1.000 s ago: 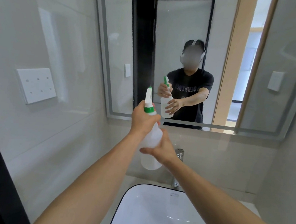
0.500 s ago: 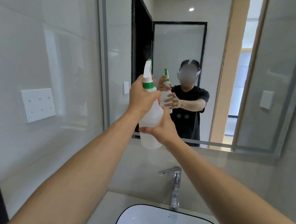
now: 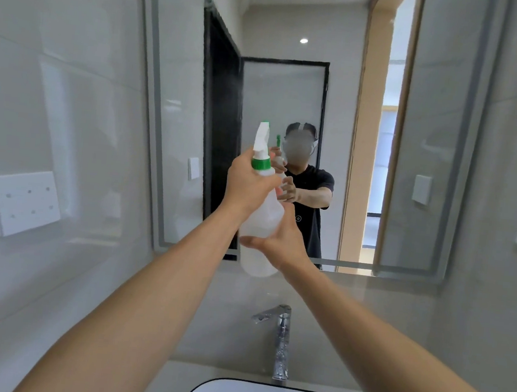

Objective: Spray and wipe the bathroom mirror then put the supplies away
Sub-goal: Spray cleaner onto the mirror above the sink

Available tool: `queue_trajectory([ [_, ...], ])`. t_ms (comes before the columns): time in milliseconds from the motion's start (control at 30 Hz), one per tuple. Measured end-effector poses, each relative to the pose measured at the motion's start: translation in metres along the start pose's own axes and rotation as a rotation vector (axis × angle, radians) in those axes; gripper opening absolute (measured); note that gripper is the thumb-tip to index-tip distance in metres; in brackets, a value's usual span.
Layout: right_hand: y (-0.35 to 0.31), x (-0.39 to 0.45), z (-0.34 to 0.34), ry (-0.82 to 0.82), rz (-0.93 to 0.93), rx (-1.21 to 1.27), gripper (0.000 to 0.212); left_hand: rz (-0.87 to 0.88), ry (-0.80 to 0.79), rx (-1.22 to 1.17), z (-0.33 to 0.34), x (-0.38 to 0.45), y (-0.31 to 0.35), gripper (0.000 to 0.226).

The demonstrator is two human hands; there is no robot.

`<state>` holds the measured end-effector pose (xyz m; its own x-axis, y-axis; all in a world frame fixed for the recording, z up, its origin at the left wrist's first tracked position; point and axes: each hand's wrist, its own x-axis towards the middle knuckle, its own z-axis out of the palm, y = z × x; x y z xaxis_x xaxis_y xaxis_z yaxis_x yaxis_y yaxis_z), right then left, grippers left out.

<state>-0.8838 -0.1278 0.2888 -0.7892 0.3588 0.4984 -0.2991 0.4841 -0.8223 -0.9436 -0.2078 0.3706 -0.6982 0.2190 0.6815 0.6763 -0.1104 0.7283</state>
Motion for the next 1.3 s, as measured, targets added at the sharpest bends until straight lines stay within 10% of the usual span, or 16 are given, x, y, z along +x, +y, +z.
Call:
queue_trajectory([
  [1300,0.089,-0.09,-0.173,0.377,0.376,-0.173,0.083,-0.158,-0.386,-0.187,0.221,-0.078,-0.004,0.04],
])
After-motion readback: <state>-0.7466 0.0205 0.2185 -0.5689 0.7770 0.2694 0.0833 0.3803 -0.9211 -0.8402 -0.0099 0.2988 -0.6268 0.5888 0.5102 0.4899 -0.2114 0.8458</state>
